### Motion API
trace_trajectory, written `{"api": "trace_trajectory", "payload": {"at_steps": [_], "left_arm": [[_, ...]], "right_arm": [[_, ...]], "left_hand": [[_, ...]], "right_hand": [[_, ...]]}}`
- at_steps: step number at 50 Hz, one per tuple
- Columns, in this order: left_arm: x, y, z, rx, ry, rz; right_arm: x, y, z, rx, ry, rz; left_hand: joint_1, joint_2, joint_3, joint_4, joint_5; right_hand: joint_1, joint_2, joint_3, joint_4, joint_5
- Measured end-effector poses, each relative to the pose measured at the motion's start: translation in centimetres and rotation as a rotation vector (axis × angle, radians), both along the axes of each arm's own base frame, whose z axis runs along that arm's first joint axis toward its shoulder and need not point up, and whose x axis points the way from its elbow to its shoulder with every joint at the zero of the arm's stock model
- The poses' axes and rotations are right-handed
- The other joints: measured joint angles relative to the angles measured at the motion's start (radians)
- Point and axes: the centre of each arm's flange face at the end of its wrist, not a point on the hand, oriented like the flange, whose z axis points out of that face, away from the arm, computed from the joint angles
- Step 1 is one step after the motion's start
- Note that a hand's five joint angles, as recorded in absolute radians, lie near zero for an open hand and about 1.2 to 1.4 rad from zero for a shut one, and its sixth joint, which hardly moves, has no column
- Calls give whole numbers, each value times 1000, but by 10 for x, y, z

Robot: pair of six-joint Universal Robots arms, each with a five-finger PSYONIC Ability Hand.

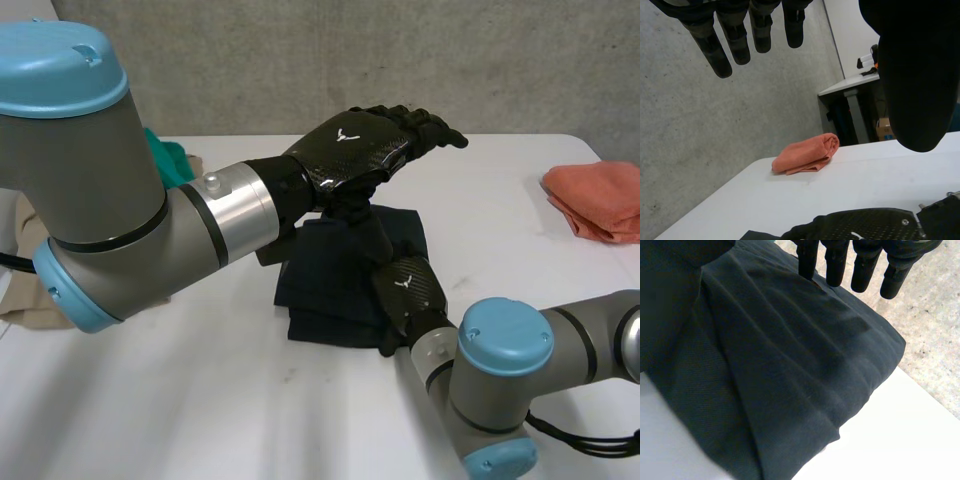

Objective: Fold the laundry.

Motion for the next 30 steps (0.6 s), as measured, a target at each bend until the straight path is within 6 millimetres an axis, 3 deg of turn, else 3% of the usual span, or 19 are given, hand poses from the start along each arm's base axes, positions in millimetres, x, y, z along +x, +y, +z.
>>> {"api": "trace_trajectory", "payload": {"at_steps": [16,23,30], "left_arm": [[1,-1,0,-1,0,3],[1,-1,2,-3,3,4],[4,-5,5,-11,8,16]], "right_arm": [[13,-17,12,-53,-40,7],[21,-30,14,-81,-61,6],[30,-50,46,-180,-144,1]], "left_hand": [[0,0,0,0,0],[0,0,0,0,0],[0,0,0,0,0]], "right_hand": [[5,46,27,22,21],[758,910,881,874,770],[782,962,953,983,852]]}}
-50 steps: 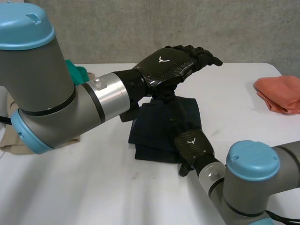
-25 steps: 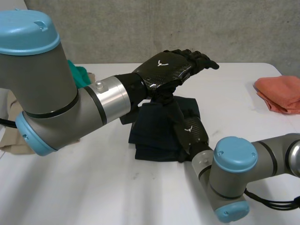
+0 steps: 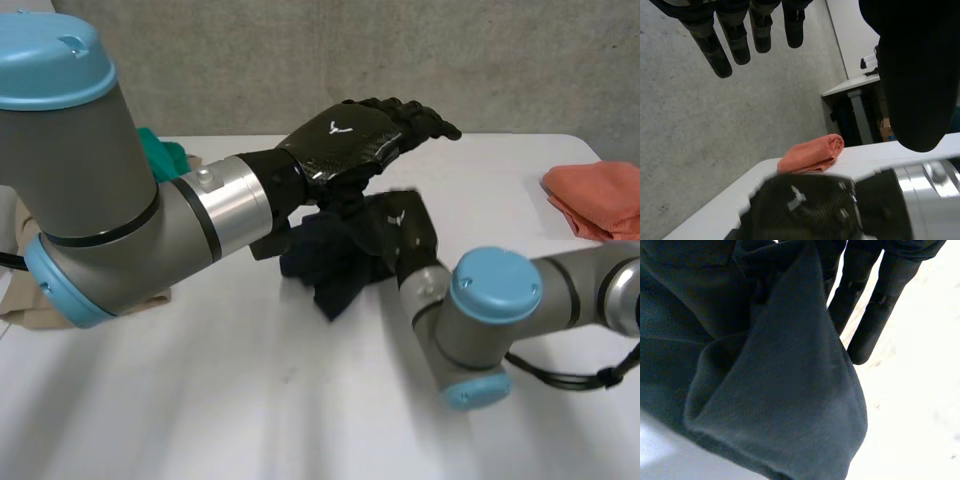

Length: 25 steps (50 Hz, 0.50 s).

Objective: Fold the laundry.

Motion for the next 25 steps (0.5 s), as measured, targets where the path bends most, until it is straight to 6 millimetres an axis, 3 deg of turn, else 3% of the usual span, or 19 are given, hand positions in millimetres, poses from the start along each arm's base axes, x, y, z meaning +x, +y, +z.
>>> {"api": "trace_trajectory", "payload": {"at_steps": [10,13,16,17,18,22,23,24,25], "left_arm": [[13,-10,23,-56,44,60],[16,-14,31,-77,68,81],[17,-16,35,-86,87,88],[17,-16,35,-86,87,88],[17,-16,37,-88,98,89],[16,-17,38,-86,112,87],[16,-17,38,-86,112,87],[16,-16,39,-84,116,83],[16,-16,39,-84,117,82]], "right_arm": [[-17,-61,72,-198,-121,-63],[-43,-98,106,-285,-178,-117],[-69,-125,127,-337,-222,-165],[-69,-125,127,-337,-222,-165],[-89,-142,139,-367,-247,-196],[-133,-173,155,-415,-283,-243],[-133,-173,155,-415,-283,-243],[-166,-195,159,-438,-301,-254],[-173,-200,159,-443,-304,-254]], "left_hand": [[0,0,0,0,0],[0,0,0,0,0],[0,0,0,0,0],[0,0,0,0,0],[0,0,0,0,0],[0,0,0,0,0],[0,0,0,0,0],[0,0,0,0,0],[0,0,0,0,0]], "right_hand": [[0,0,0,4,24],[0,0,2,4,24],[0,0,3,4,24],[0,0,3,4,24],[0,0,3,4,24],[0,0,3,4,24],[0,0,3,4,24],[0,0,7,4,26],[0,0,8,4,27]]}}
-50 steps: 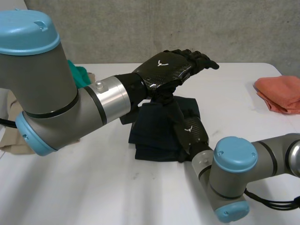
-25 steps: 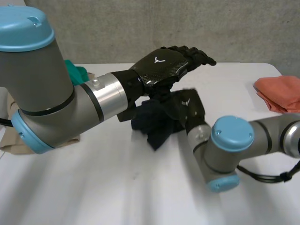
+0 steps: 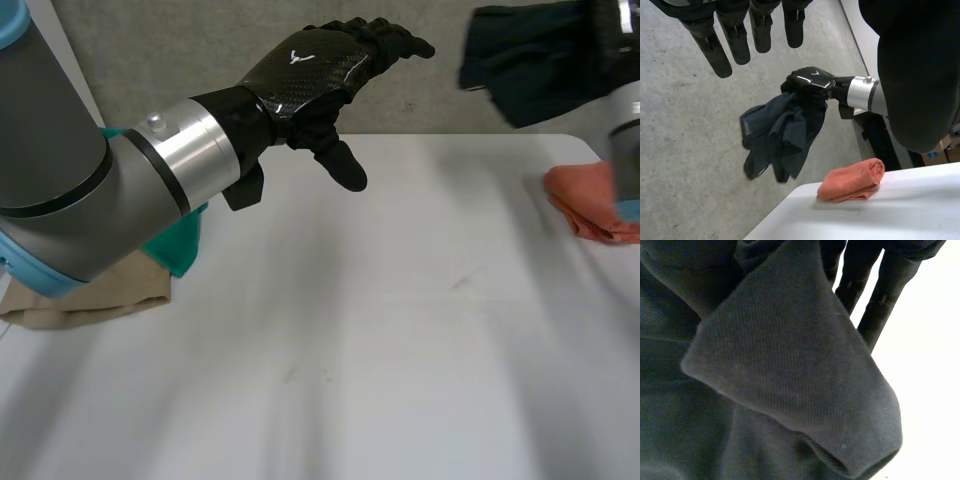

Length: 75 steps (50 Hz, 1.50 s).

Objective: Fold the laundry.

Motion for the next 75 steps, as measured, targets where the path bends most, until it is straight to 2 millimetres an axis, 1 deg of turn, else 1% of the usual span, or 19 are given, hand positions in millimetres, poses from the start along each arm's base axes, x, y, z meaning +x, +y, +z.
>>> {"api": "trace_trajectory", "payload": {"at_steps": [5,8,13,22,27,36,38,41,44,54,61,65,66,68,69,70,71,72,75], "left_arm": [[-1,0,-1,1,0,-6],[-2,0,-3,5,-4,-8],[-3,0,-8,16,-12,-9],[-4,-2,-19,42,-30,-7],[-4,-2,-23,48,-37,-7],[-4,0,-25,56,-43,-9],[-4,1,-26,57,-44,-9],[-4,1,-26,58,-44,-10],[-4,1,-26,57,-44,-11],[-8,10,-21,50,-37,-32],[-10,26,-5,13,-11,-61],[-8,30,9,-24,17,-62],[-6,32,17,-46,35,-60],[-4,33,23,-62,48,-56],[-1,34,33,-85,70,-42],[-1,34,33,-85,70,-42],[3,34,42,-106,92,-19],[4,33,43,-109,95,-14],[21,20,59,-147,135,110]], "right_arm": [[-62,-40,-21,-5,-8,23],[-102,-63,-55,27,3,44],[-148,-80,-115,100,29,60],[-184,-75,-197,246,65,124],[-199,-69,-210,282,64,118],[-225,-66,-203,279,72,77],[-228,-65,-203,281,71,70],[-229,-63,-204,292,66,60],[-227,-59,-197,312,62,41],[-240,-29,-135,412,120,-115],[-263,7,-54,419,344,-449],[-260,19,-17,374,421,-596],[-247,22,0,334,440,-625],[-234,24,11,301,443,-626],[-207,28,27,245,435,-595],[-207,28,27,245,435,-595],[-177,35,40,189,416,-538],[-172,36,42,180,412,-526],[-101,65,55,94,368,-310]], "left_hand": [[0,0,0,0,0],[0,0,0,0,0],[0,0,0,0,0],[0,0,0,0,0],[0,0,0,0,0],[0,0,0,0,0],[0,0,0,0,0],[0,0,0,0,0],[0,0,0,0,0],[0,0,0,0,0],[0,0,0,0,0],[0,0,0,0,0],[0,0,0,0,0],[0,0,0,0,0],[0,0,0,0,0],[0,0,0,0,0],[0,0,0,0,0],[0,0,0,0,0],[0,0,0,0,0]], "right_hand": [[0,0,2,0,3],[0,0,2,0,4],[0,0,2,1,4],[0,0,10,3,21],[0,0,12,4,26],[0,0,9,-15,26],[-168,-183,-152,-183,-129],[-620,-654,-622,-657,-613],[-774,-933,-933,-966,-862],[-774,-943,-954,-987,-877],[-774,-943,-954,-987,-877],[-774,-943,-954,-987,-877],[-774,-943,-954,-987,-877],[-774,-943,-954,-987,-877],[-774,-943,-954,-987,-877],[-774,-943,-954,-987,-877],[-774,-943,-954,-987,-877],[-774,-943,-954,-987,-877],[-774,-943,-954,-987,-877]]}}
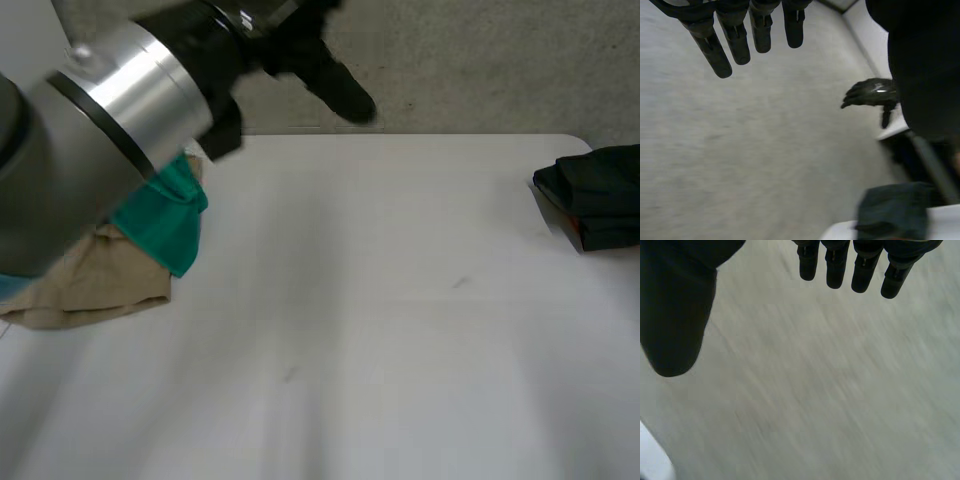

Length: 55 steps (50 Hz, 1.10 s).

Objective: Fold the laundry.

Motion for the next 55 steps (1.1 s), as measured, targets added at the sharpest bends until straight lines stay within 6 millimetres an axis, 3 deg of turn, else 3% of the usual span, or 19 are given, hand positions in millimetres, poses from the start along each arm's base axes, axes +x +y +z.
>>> {"api": "trace_trajectory", "payload": {"at_steps": [2,3,4,5,7,10,12,13,18,25,30,32,35,38,46,49,52,53,55], "left_arm": [[8,-9,3,-9,9,59],[22,-25,4,-23,9,157],[26,-30,4,-27,7,186],[40,-47,2,-46,-10,282],[59,-68,-4,-71,-58,405],[88,-104,-25,-108,-192,587],[111,-133,-51,-125,-332,705],[114,-138,-56,-128,-357,722],[159,-199,-140,-107,-691,833],[179,-236,-223,-29,-804,726],[186,-248,-245,-10,-788,690],[187,-253,-251,-13,-775,685],[183,-256,-252,-33,-757,688],[174,-257,-243,-74,-721,696],[141,-233,-169,-181,-525,703],[120,-210,-129,-215,-419,665],[109,-197,-114,-225,-374,635],[86,-174,-93,-236,-304,570],[66,-152,-80,-234,-252,504]], "right_arm": [[23,13,-2,4,-8,87],[52,33,-8,22,-10,202],[57,36,-10,26,-10,221],[82,57,-21,58,-4,324],[107,80,-36,102,9,425],[137,114,-65,180,45,540],[153,137,-86,237,82,592],[155,141,-90,247,88,598],[166,169,-134,371,180,595],[160,169,-166,481,221,521],[157,168,-173,510,214,508],[155,170,-177,527,209,506],[155,171,-179,537,206,507],[155,171,-180,541,205,509],[155,171,-181,543,204,509],[155,170,-180,541,204,508],[155,170,-180,540,203,507],[155,169,-179,536,200,501],[154,167,-178,534,193,490]], "left_hand": [[0,0,0,0,0],[0,0,0,0,0],[0,0,0,0,0],[0,0,0,0,0],[0,0,0,0,0],[0,0,0,0,0],[0,0,0,0,0],[0,0,0,0,0],[0,0,0,0,0],[13,6,4,6,3],[126,104,91,99,83],[541,488,477,488,464],[903,900,865,899,867],[928,980,965,988,930],[928,991,978,993,930],[928,991,978,993,930],[929,991,978,993,935],[936,993,979,993,954],[936,993,979,993,954]], "right_hand": [[0,0,0,0,0],[0,0,0,0,0],[0,0,0,0,0],[0,0,0,0,0],[0,0,0,0,0],[0,0,0,0,0],[0,0,0,0,0],[0,0,0,0,0],[0,0,0,0,0],[0,0,0,0,0],[0,0,0,0,0],[0,0,0,0,0],[0,0,0,0,0],[0,0,0,0,0],[0,0,0,0,0],[0,0,0,0,0],[0,0,0,0,0],[0,0,0,0,0],[0,0,0,0,0]]}}
